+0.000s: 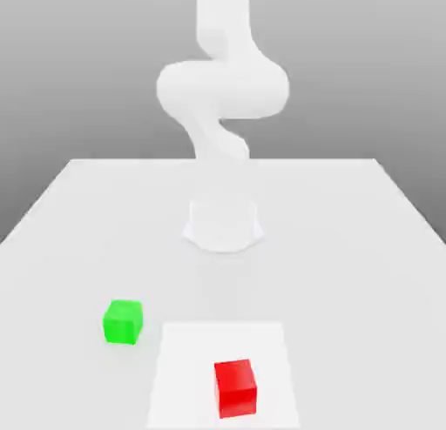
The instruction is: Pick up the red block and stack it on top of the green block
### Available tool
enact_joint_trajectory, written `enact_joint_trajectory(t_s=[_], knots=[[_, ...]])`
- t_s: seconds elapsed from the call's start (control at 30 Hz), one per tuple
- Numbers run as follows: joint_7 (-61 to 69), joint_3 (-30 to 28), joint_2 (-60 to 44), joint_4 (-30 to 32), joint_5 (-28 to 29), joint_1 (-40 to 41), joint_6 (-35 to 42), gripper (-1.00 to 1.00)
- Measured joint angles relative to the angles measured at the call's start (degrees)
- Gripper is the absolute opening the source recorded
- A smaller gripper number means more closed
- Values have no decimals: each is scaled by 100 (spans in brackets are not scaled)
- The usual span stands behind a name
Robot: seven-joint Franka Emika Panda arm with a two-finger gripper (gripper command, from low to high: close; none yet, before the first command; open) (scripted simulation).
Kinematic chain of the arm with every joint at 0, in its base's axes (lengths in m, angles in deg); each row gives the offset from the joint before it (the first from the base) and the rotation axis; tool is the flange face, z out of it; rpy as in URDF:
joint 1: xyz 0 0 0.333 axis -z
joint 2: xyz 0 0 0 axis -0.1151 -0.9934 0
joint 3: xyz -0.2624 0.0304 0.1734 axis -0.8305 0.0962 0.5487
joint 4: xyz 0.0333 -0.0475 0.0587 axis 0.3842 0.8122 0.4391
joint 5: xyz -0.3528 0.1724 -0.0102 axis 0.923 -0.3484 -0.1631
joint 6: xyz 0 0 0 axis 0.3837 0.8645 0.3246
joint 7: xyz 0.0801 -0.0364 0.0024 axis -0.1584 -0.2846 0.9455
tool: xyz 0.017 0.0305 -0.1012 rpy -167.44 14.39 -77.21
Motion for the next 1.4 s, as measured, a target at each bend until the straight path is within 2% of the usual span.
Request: enact_joint_trajectory(t_s=[0.5, 0.77, 0.93, 0.97, 1.2, 1.4], knots=[[622, -163, -3154, 779, -212, -305, -1323, 0], [780, -164, -4808, 1191, -86, -359, -2024, 0], [842, -121, -5844, 1116, -127, -332, -2813, 0], [856, -100, -6023, 1089, -143, -313, -2961, -100], [841, -86, -6054, 1087, -127, -299, -2990, -100], [829, -235, -4955, 1345, 31, -239, -2153, -100]])
